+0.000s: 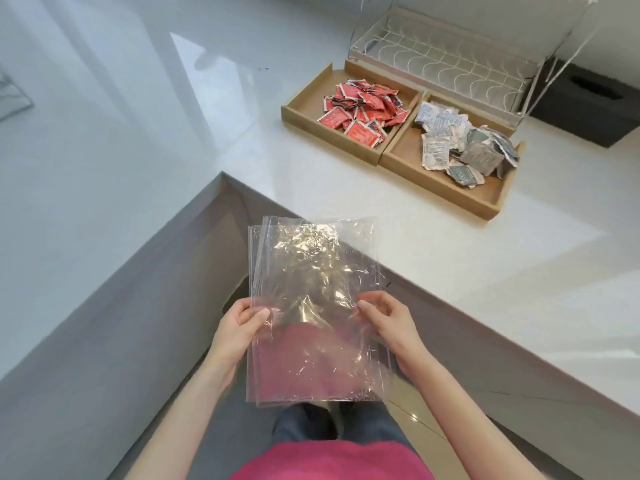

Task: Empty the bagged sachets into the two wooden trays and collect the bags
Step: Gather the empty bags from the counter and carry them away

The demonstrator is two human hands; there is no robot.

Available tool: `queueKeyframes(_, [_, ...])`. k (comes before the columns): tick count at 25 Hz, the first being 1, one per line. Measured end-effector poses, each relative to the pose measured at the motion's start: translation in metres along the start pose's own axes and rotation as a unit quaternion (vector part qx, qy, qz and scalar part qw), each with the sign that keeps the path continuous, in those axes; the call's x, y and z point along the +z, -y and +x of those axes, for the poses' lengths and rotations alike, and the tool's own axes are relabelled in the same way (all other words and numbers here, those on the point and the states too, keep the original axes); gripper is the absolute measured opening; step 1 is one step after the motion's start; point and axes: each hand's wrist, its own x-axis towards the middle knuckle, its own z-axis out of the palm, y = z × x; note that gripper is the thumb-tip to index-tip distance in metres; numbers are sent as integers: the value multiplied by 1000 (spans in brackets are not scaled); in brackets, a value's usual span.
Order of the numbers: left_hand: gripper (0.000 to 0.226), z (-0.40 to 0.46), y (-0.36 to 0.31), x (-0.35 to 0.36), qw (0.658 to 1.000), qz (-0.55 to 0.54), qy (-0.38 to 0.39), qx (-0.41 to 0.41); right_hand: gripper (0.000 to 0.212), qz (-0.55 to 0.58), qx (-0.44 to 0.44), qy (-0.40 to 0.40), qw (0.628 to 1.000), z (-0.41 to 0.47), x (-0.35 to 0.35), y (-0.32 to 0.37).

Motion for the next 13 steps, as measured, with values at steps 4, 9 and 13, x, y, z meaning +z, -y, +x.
queueKeyframes(4, [21, 3, 28, -19, 997, -21, -46, -55, 9, -43, 7, 37, 998, 15, 25, -3])
queueKeyframes(9, [24, 14, 57, -26, 989, -42, -93, -107, 8, -99, 48, 80, 991, 51, 46, -18])
queueKeyframes(13, [16, 36, 81, -28, 981, -69, -117, -139, 6, -134, 68, 109, 983, 91, 64, -37])
